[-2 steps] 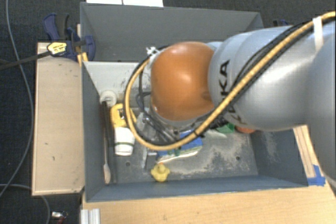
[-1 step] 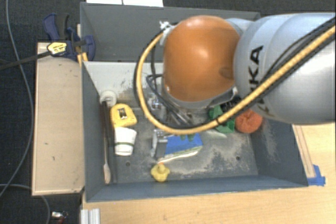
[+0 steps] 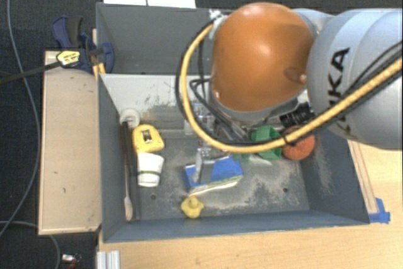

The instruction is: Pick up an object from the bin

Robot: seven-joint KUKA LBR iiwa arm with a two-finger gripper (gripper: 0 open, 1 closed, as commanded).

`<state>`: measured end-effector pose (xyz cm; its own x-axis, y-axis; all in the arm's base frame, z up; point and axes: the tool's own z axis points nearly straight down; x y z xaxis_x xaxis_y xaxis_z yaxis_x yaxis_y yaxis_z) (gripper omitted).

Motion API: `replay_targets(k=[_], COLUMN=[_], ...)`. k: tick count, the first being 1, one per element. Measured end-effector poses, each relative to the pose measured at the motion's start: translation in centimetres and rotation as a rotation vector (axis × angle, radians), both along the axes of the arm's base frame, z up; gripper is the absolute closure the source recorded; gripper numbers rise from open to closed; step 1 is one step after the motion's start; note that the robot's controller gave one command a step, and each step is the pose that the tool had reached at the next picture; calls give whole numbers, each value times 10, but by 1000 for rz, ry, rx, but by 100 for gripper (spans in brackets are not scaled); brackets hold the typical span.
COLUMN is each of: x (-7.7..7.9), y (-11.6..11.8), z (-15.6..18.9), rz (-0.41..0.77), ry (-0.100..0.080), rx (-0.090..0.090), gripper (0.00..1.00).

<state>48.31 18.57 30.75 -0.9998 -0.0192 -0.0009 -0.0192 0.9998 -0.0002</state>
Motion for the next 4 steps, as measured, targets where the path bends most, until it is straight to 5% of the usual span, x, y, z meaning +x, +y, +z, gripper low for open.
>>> replay_targets(k=[3, 4], x=[26, 33], y=[-61, -70], z=[-194, -111], rz=[325, 244], ry=[-6, -6], rx=[2, 3], gripper=[0, 0])
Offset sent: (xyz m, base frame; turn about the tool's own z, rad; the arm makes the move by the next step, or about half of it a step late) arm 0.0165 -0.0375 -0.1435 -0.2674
